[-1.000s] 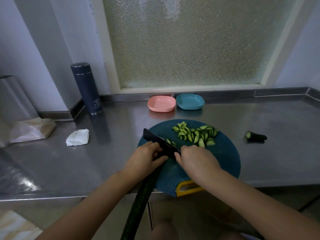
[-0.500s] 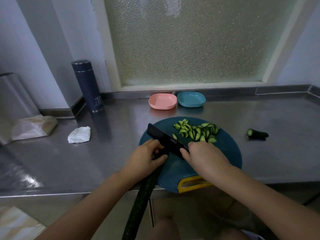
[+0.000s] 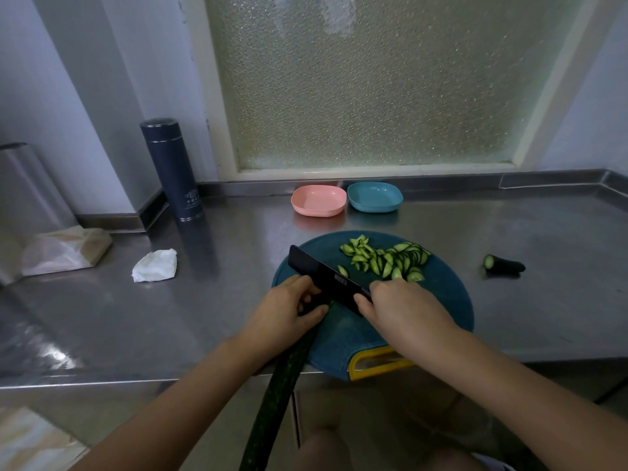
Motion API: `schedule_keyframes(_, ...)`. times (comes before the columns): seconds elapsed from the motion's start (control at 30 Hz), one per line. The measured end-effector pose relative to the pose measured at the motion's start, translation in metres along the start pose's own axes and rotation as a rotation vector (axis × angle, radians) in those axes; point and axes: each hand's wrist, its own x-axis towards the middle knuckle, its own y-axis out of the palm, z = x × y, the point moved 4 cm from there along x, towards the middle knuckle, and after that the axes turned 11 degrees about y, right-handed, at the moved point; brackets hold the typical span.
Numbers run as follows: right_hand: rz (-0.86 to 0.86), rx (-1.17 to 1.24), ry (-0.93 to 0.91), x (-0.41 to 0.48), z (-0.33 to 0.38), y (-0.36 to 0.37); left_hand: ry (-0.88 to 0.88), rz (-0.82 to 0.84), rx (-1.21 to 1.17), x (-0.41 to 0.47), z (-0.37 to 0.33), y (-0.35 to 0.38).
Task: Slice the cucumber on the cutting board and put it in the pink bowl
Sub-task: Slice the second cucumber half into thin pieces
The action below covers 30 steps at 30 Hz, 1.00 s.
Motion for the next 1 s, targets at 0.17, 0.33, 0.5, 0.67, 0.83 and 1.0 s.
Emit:
schedule_keyframes(0.17, -0.009, -0.026, -0.01, 0.0, 0.001, 0.001, 0.0, 0.001, -0.002, -0.001, 0.001, 0.0)
schedule_keyframes(0.33, 0.018, -0.027, -0.02, 0.007, 0.006, 0.009, 0.005, 0.0, 0.01, -0.001, 0.001, 0.001)
schedule_keyframes(0.5, 0.035, -0.035, -0.011, 0.011, 0.01, 0.017, 0.011, -0.004, 0.009, -0.002, -0.001, 0.0)
schedule_keyframes(0.67, 0.058, -0.039, 0.004, 0.01, 0.013, 0.016, 0.012, 0.005, 0.01, -0.003, -0.001, 0.0)
schedule_keyframes(0.83, 0.046, -0.012, 0.052, 0.013, 0.005, 0.016, 0.007, -0.012, 0.018, -0.003, -0.001, -0.001)
schedule_keyframes(1.0, 0.087, 0.038, 0.098, 0.015, -0.009, 0.01, 0.004, 0.007, 0.033, -0.003, 0.0, -0.001)
